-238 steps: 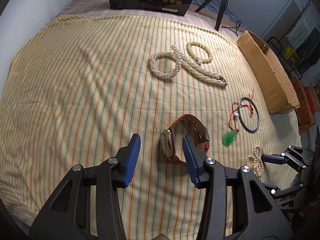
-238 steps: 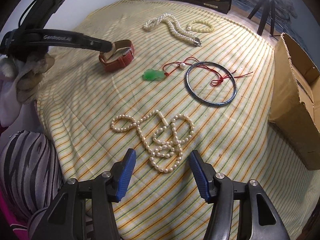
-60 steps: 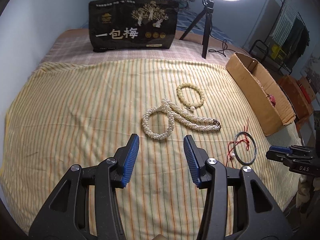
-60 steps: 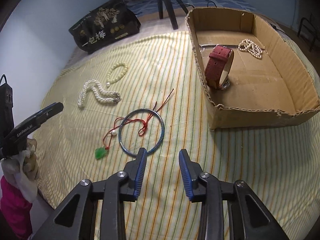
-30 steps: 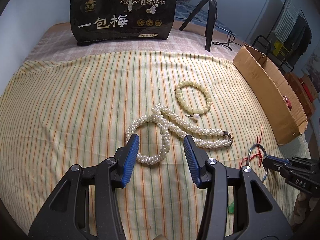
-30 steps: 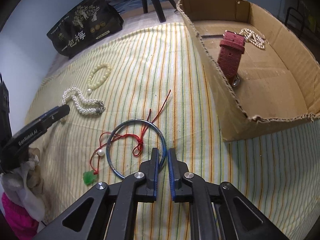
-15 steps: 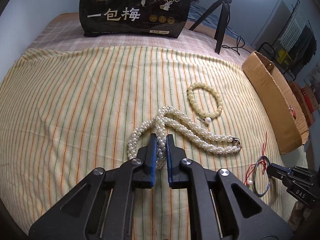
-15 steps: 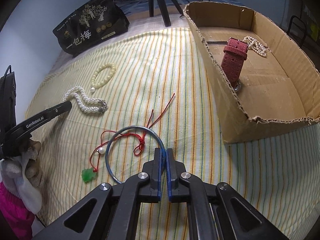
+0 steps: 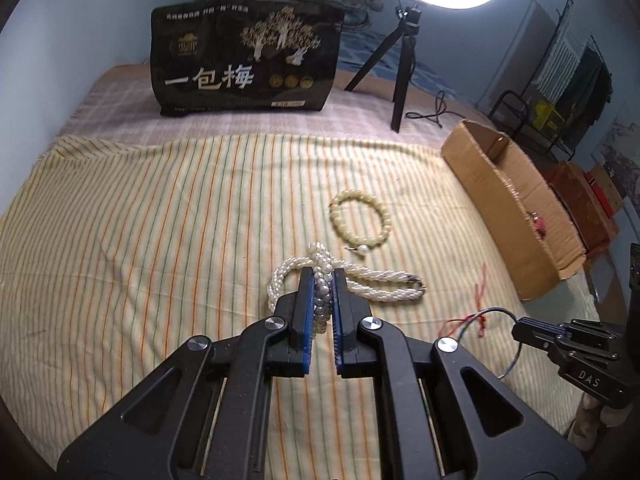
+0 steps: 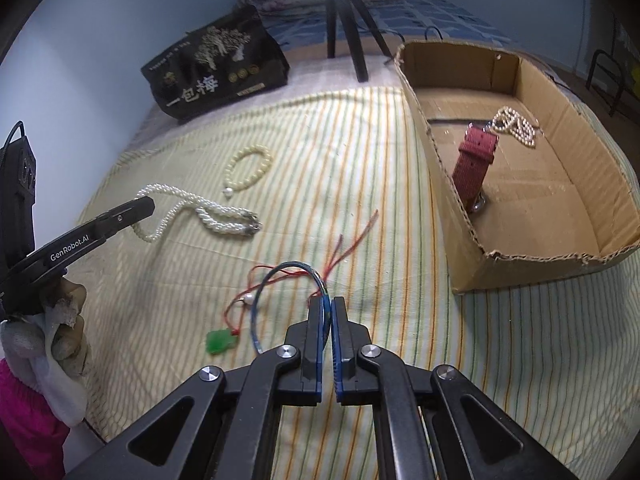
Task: Organize jewelry
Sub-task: 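Lift and carry the necklace with the left tool while the right tool carries the bangle to the box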
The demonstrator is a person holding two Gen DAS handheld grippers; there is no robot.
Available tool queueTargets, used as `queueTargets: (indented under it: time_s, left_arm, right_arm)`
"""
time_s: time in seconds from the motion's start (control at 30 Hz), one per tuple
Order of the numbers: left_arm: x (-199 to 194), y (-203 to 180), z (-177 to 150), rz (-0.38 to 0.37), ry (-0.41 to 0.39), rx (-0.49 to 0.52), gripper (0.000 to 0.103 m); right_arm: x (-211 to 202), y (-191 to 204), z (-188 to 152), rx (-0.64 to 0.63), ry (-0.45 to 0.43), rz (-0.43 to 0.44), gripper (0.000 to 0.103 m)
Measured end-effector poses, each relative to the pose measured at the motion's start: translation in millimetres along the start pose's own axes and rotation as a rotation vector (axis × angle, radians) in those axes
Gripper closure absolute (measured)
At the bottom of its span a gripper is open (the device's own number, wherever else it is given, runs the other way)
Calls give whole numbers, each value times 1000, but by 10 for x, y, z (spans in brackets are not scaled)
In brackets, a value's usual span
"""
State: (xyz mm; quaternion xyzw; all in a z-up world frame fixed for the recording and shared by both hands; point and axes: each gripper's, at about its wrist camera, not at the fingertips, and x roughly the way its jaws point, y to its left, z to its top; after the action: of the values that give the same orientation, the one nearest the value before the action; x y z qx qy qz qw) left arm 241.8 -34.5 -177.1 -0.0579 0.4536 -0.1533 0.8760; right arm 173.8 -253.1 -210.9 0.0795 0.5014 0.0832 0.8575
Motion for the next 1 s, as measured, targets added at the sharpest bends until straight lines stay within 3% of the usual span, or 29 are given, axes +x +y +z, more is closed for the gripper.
queueTargets:
  time_s: [0.57, 1.0]
  left_arm:
    - [-749, -263, 216, -66, -105, 10, 98]
    - [-1165, -716, 395, -110, -173, 74, 98]
  right_arm:
    - [-596, 109, -61, -113, -97, -1, 102]
    - [-1124, -208, -78, -106, -175, -26, 102]
